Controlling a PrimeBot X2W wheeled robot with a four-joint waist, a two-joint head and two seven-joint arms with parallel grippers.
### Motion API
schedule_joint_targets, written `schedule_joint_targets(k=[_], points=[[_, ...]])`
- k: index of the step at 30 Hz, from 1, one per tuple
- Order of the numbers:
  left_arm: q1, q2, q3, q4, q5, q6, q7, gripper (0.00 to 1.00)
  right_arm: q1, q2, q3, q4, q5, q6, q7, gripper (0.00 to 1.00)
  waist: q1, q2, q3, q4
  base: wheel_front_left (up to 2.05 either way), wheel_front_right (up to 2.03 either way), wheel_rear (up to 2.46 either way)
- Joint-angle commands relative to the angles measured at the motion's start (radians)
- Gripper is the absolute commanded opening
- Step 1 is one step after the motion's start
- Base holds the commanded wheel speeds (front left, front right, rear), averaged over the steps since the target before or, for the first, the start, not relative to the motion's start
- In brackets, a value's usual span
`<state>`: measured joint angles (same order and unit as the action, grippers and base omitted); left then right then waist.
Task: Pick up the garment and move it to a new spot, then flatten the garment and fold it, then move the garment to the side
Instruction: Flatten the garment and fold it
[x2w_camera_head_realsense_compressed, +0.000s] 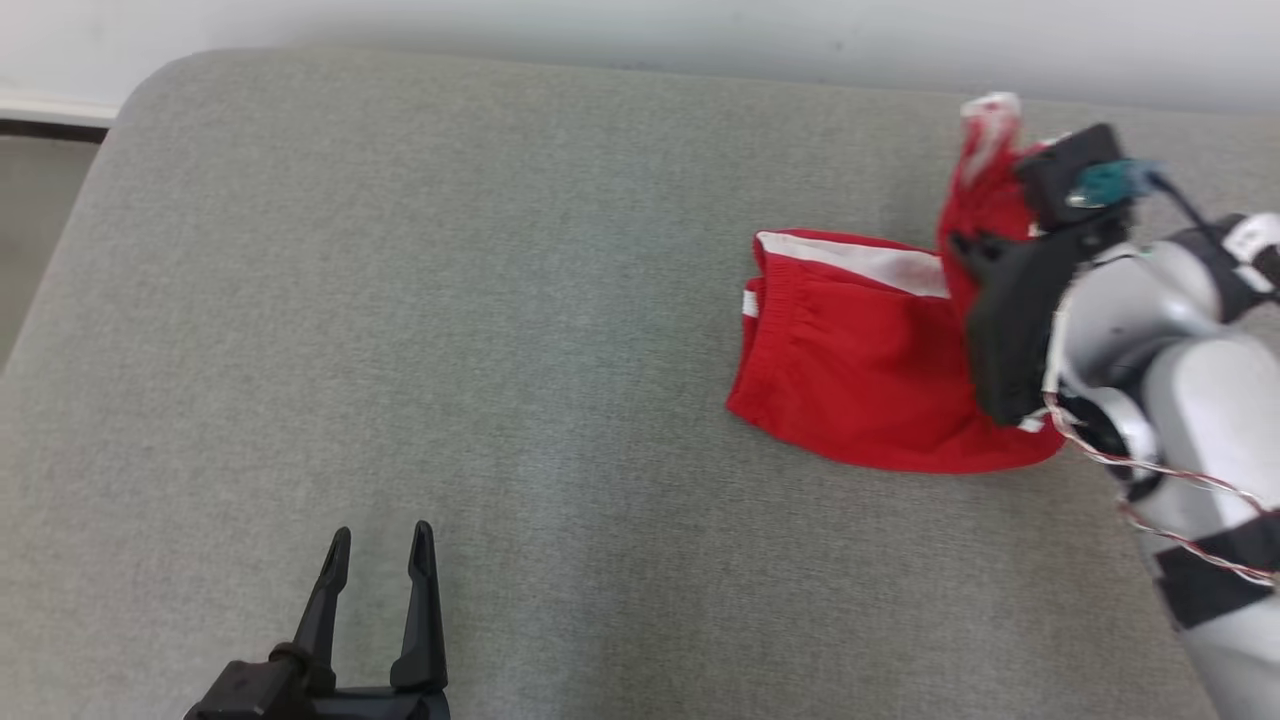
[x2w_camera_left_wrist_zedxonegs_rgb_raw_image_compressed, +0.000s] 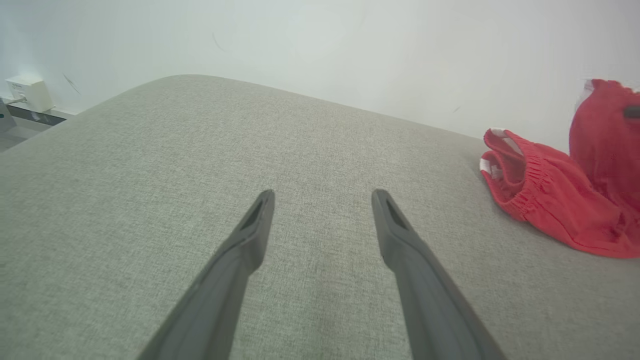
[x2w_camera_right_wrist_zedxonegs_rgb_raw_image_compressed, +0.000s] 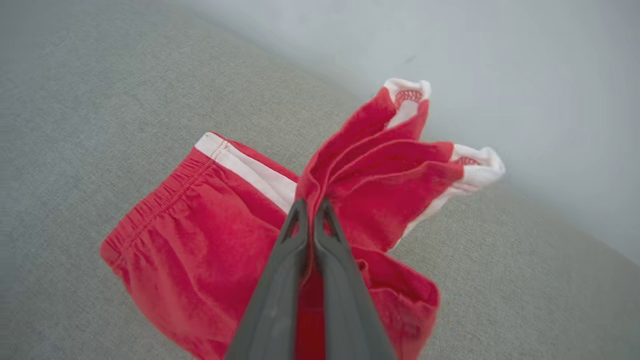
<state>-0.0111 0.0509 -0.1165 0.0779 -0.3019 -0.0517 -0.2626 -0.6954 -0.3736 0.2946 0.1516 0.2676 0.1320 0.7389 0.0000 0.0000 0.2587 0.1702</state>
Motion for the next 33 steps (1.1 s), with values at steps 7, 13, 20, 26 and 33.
schedule_joint_targets(k=[7, 13, 20, 26, 33], points=[[-0.011, -0.001, -0.017, 0.002, -0.030, 0.010, -0.002, 1.00, -0.072, 0.038, 0.115, 0.113, 0.065, -0.003, -0.013, 0.00, 0.0000, 0.0000, 0.019, 0.062, 0.00, 0.00, 0.00], [-0.004, -0.001, -0.026, 0.001, -0.036, 0.021, -0.002, 1.00, -0.078, 0.050, 0.183, 0.167, 0.109, -0.003, -0.011, 0.00, 0.0000, 0.0000, 0.017, 0.085, 0.00, 0.00, 0.00], [0.009, -0.001, -0.028, 0.004, -0.038, 0.023, -0.003, 1.00, -0.060, 0.104, 0.152, 0.175, 0.212, -0.003, -0.091, 1.00, 0.0000, 0.0000, 0.000, 0.075, 0.00, 0.00, 0.00], [0.019, -0.001, -0.021, -0.003, -0.017, 0.017, -0.003, 1.00, -0.024, 0.114, -0.002, 0.137, 0.294, -0.003, -0.245, 1.00, 0.0000, 0.0000, -0.029, 0.051, 0.00, 0.00, 0.00], [0.024, -0.001, -0.018, -0.005, -0.013, 0.010, -0.003, 1.00, 0.043, 0.043, -0.117, 0.261, 0.088, -0.003, -0.389, 0.00, 0.0000, 0.0000, -0.037, 0.043, 0.00, 0.00, 0.00]])
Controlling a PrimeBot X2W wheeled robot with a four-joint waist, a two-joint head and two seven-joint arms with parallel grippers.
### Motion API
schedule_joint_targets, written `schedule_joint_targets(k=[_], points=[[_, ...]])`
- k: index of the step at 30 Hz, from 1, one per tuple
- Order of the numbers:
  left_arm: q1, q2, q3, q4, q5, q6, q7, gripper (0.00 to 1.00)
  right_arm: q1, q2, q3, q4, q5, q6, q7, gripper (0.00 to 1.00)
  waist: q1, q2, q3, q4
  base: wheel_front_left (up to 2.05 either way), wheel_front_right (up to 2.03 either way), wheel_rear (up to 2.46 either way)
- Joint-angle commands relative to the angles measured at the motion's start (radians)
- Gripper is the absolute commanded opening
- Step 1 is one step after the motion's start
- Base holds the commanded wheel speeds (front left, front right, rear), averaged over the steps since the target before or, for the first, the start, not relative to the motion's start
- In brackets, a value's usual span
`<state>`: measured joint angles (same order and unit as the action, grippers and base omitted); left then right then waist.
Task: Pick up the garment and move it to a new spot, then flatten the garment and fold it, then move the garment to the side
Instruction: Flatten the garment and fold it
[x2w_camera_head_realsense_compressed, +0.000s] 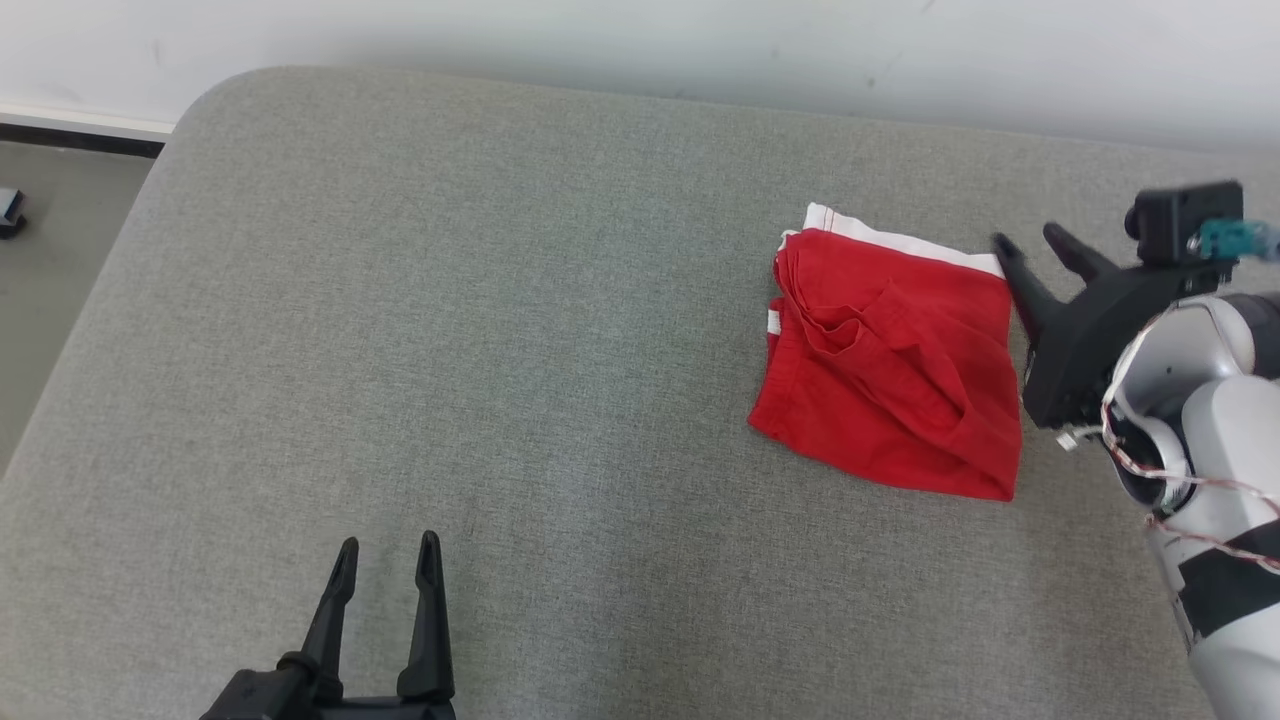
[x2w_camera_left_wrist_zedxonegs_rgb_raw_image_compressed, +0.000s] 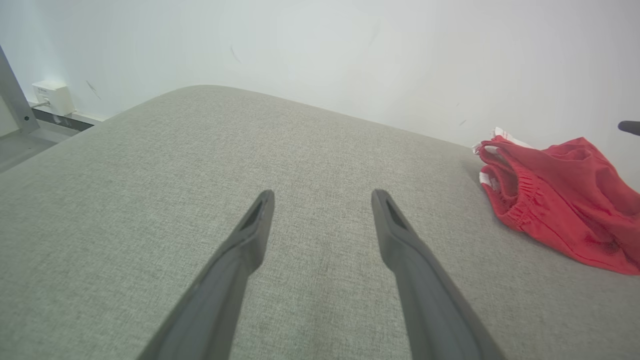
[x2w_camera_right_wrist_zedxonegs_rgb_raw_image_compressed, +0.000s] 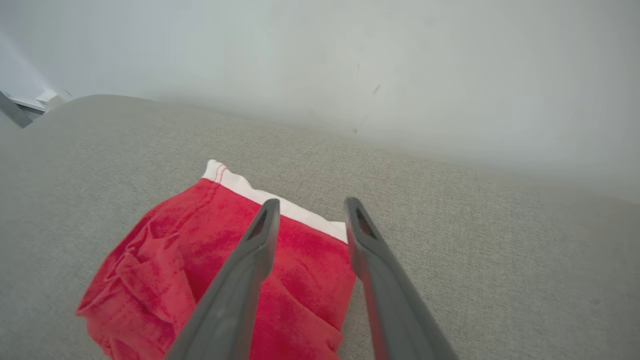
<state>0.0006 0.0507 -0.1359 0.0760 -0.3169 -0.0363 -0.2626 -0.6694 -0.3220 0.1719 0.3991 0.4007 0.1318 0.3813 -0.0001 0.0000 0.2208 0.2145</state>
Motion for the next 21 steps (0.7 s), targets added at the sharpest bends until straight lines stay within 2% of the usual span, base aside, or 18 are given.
schedule_joint_targets(k=[1, 5, 10, 21], points=[[0.012, -0.001, 0.000, -0.002, 0.003, -0.007, -0.003, 1.00, 0.027, -0.013, 0.011, 0.032, -0.074, -0.003, -0.054, 0.00, 0.0001, 0.0000, 0.001, -0.001, 0.00, 0.00, 0.00], [0.006, -0.001, -0.004, 0.004, 0.002, -0.013, -0.003, 1.00, 0.054, -0.011, 0.058, 0.103, -0.138, -0.003, -0.100, 0.00, 0.0001, 0.0000, 0.006, 0.006, 0.00, 0.00, 0.00], [-0.001, -0.001, 0.001, 0.009, -0.002, -0.012, -0.003, 1.00, 0.061, 0.014, 0.134, 0.128, -0.118, -0.003, -0.107, 0.00, 0.0001, 0.0000, 0.009, 0.012, 0.00, 0.00, 0.00], [0.016, -0.001, 0.016, 0.001, -0.010, 0.000, -0.003, 1.00, 0.109, 0.017, 0.405, 0.013, -0.022, -0.003, -0.016, 0.00, 0.0001, 0.0000, -0.003, -0.002, 0.00, 0.00, 0.00]])
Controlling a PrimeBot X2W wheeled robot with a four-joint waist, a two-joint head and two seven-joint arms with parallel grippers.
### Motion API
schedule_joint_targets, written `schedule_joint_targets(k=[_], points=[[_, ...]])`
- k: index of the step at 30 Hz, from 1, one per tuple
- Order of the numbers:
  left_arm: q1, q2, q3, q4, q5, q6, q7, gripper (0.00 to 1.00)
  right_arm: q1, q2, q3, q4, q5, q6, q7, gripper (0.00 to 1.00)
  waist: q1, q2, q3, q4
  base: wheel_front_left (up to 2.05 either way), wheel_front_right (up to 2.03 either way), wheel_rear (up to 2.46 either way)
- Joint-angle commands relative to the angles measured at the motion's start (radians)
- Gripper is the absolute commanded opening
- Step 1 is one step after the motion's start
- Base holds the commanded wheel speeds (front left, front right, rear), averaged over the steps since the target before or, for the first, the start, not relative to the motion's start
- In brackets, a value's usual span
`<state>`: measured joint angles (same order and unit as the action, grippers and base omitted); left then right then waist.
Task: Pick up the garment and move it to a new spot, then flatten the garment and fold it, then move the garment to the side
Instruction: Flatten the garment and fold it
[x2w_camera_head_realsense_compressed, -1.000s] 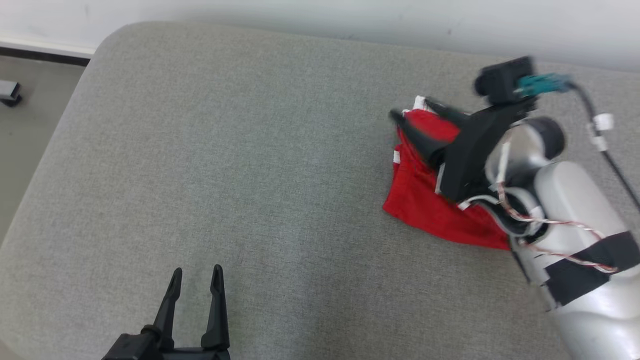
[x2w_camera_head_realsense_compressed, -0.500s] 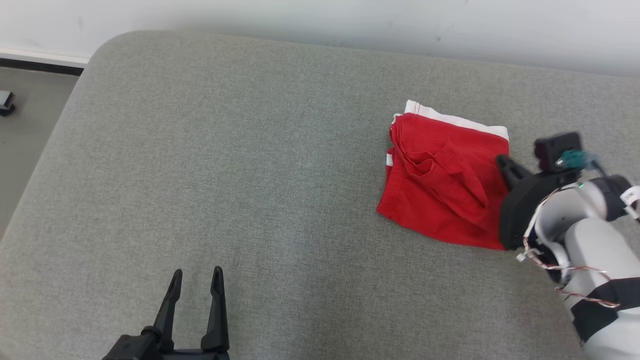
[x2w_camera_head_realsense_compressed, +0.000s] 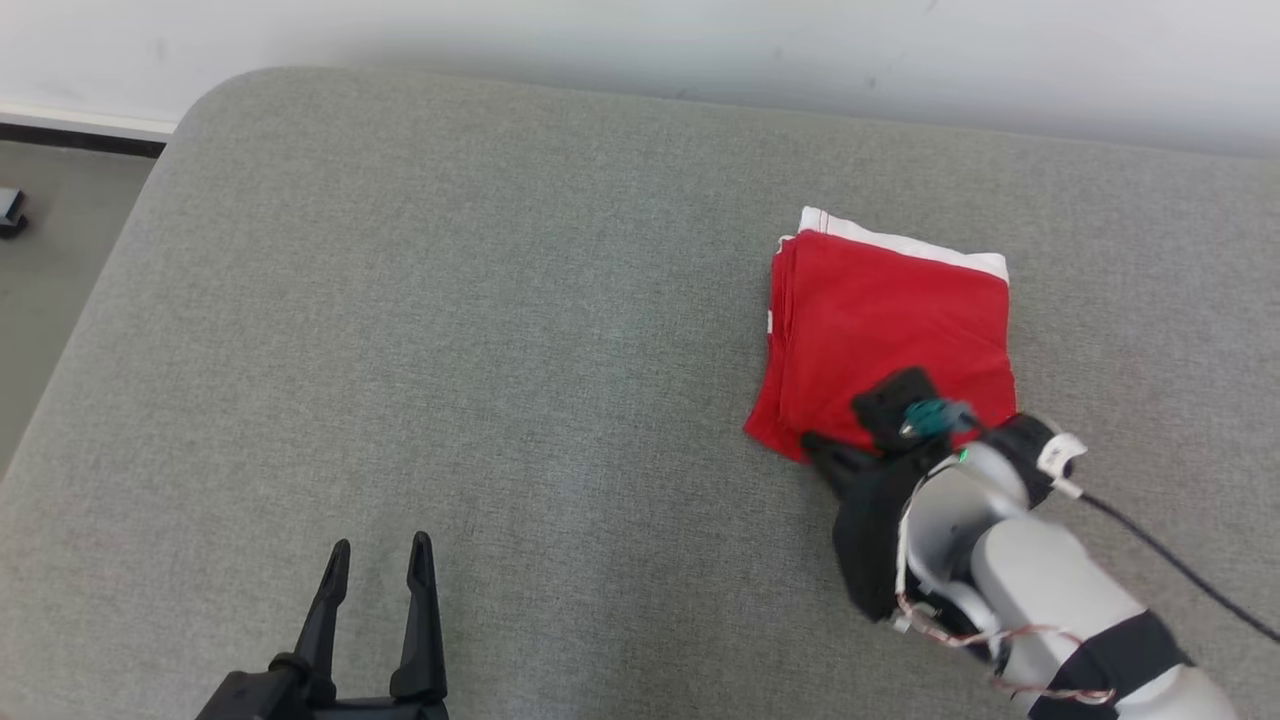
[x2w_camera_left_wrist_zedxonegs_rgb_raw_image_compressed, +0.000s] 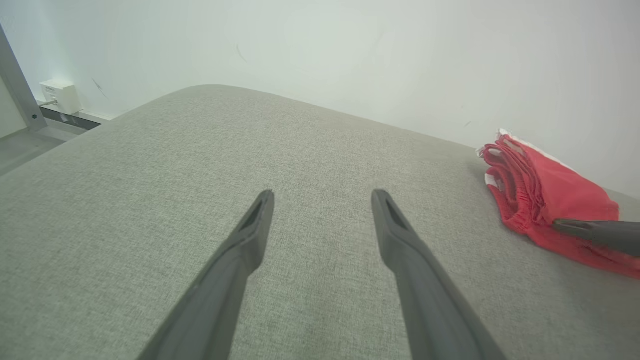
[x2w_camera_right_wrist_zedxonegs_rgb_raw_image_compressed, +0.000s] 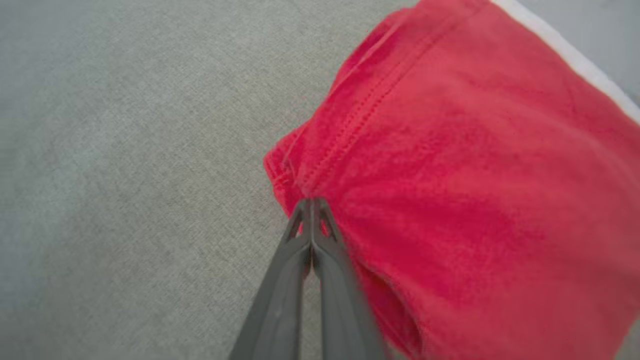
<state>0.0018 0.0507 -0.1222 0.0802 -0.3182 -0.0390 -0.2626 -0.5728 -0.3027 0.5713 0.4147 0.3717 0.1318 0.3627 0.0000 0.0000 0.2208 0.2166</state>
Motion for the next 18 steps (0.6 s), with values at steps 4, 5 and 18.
schedule_joint_targets(k=[4, 5, 18], points=[[0.016, 0.000, 0.003, -0.003, -0.007, 0.003, -0.003, 1.00, 0.042, 0.015, 0.068, -0.044, 0.051, -0.003, 0.007, 0.00, 0.0000, 0.0000, -0.014, -0.015, 0.00, 0.00, 0.00], [0.017, -0.001, 0.004, -0.004, -0.006, 0.004, -0.003, 1.00, 0.048, 0.024, 0.074, -0.057, 0.068, -0.003, -0.004, 0.00, 0.0000, 0.0000, -0.017, -0.018, 0.00, 0.00, 0.00], [0.050, -0.001, 0.078, -0.008, 0.018, 0.003, -0.003, 1.00, 0.251, 0.100, -0.230, -0.248, 0.097, -0.003, -0.303, 1.00, 0.0000, 0.0000, -0.108, -0.068, 0.00, 0.00, 0.00]])
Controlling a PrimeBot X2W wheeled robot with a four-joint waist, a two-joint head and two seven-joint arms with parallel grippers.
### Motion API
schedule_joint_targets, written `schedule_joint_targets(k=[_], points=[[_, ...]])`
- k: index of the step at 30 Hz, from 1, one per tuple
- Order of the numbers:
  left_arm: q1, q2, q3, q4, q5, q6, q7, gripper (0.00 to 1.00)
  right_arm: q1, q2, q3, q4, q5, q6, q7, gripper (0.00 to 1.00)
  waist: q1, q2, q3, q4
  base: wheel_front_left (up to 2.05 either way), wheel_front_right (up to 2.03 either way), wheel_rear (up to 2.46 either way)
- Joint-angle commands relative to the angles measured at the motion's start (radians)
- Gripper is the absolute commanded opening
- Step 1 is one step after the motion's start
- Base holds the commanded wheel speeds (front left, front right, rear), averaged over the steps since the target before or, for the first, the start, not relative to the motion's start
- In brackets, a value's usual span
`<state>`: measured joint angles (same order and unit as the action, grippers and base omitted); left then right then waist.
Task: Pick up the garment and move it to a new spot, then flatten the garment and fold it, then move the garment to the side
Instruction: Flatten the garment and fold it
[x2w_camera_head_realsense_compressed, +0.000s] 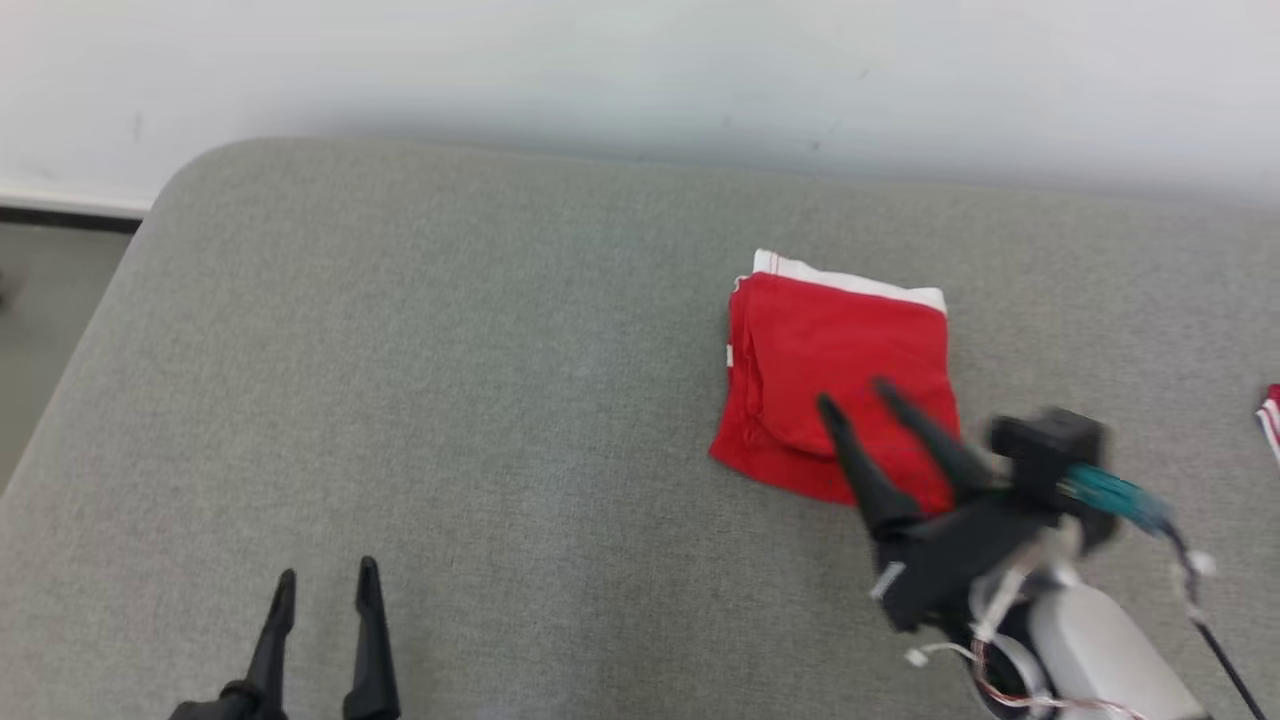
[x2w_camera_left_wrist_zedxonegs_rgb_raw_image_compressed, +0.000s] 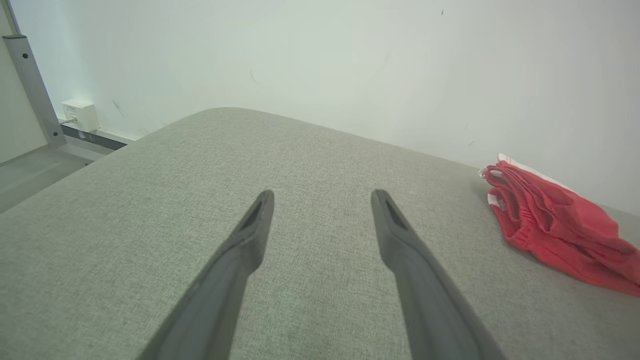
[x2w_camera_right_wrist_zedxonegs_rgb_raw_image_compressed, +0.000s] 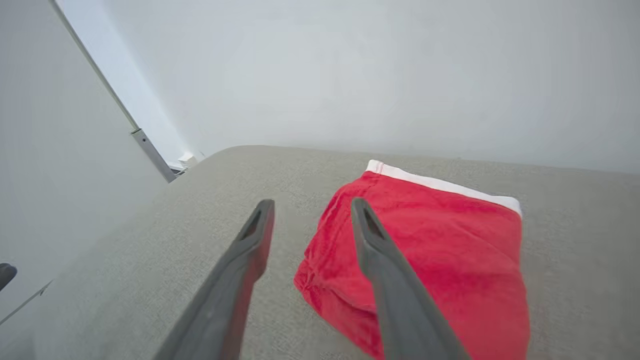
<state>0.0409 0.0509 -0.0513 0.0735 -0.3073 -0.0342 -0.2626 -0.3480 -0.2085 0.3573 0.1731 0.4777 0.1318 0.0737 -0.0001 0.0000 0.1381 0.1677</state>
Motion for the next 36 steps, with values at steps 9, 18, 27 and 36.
schedule_joint_targets(k=[9, 18, 27, 36], points=[[0.032, -0.001, 0.058, -0.006, 0.051, -0.021, -0.003, 1.00, 0.249, 0.051, -0.297, -0.104, -0.133, -0.003, -0.174, 1.00, 0.0001, 0.0000, -0.086, -0.059, 0.00, 0.00, 0.00], [0.039, -0.001, 0.069, 0.039, 0.074, -0.044, -0.003, 1.00, 0.376, 0.068, -0.361, -0.080, -0.153, -0.003, -0.210, 1.00, 0.0001, 0.0000, -0.143, -0.089, 0.00, 0.00, 0.00], [0.042, -0.001, 0.072, 0.091, 0.092, -0.059, -0.003, 1.00, 0.433, 0.075, -0.345, -0.020, -0.135, -0.003, -0.250, 1.00, 0.0001, 0.0000, -0.182, -0.121, 0.00, 0.00, 0.00], [0.064, -0.001, 0.075, 0.119, 0.095, -0.064, -0.003, 1.00, 0.426, 0.078, -0.316, 0.004, -0.125, -0.003, -0.250, 1.00, 0.0001, 0.0000, -0.192, -0.144, 0.00, 0.00, 0.00]])
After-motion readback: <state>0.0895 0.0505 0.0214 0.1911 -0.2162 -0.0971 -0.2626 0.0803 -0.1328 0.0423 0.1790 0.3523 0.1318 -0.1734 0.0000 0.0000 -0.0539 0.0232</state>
